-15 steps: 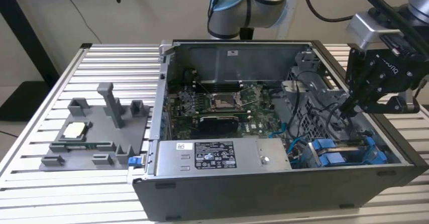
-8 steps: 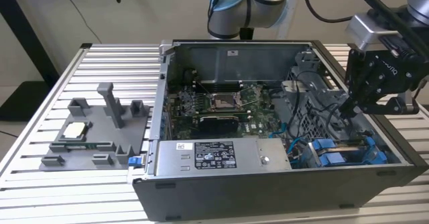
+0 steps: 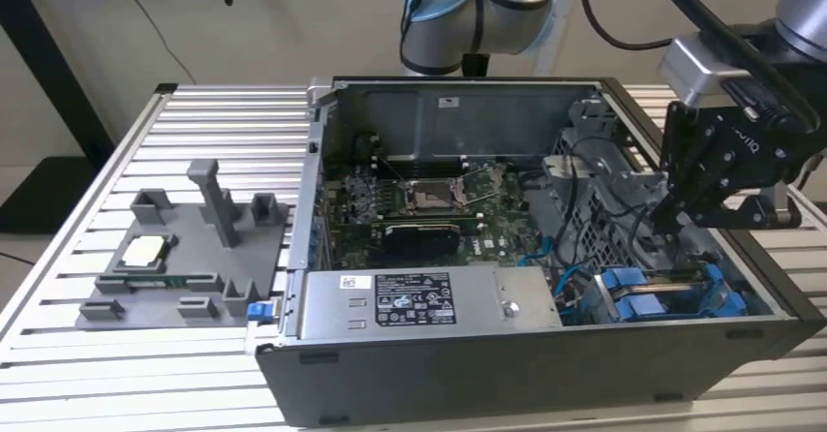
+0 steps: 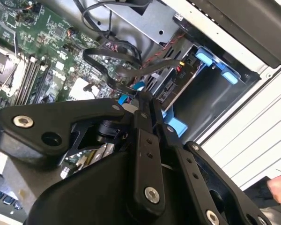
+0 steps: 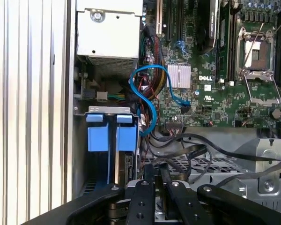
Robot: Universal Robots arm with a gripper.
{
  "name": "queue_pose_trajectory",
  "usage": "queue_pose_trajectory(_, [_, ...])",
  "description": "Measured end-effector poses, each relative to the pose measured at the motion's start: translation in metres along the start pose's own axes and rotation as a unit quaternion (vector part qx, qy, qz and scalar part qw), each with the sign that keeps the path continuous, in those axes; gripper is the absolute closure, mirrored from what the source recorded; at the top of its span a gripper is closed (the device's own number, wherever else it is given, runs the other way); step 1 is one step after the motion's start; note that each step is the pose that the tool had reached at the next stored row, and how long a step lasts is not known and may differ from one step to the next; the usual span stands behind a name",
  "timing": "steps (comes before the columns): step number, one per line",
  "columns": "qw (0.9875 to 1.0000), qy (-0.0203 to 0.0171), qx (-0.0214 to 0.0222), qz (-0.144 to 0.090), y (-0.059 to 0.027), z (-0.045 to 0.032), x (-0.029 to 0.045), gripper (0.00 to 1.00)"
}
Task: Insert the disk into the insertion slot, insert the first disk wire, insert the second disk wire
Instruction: 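Insert the second disk wire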
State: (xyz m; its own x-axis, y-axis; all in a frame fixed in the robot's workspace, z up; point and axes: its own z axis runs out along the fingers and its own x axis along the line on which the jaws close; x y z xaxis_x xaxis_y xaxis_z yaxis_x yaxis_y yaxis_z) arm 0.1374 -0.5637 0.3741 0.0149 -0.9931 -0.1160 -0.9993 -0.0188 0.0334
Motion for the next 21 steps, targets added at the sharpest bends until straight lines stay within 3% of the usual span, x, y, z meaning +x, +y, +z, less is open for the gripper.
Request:
queue_pose_trajectory(4, [0.9999,0.0162,0.0007,0.0,0.0007,0.0014,0.0003,0.84])
queue_pose_trajectory(6, [0.9998,0.021,0.0019,0.001,0.0016,0.0031,0.0005,0.84])
queue_pose_trajectory(9, [0.9997,0.0226,0.0078,0.0,0.0048,0.006,0.0007,0.84])
queue_pose_trajectory(15, [0.9993,0.0231,0.029,-0.002,0.0169,0.0117,0.0016,0.84])
queue_pose_trajectory(19, [0.9988,0.0235,0.0433,-0.003,0.0188,0.0148,0.0029,0.84])
queue_pose_trajectory(21, [0.9986,0.0236,0.0481,-0.004,0.0187,0.0168,0.0036,0.84])
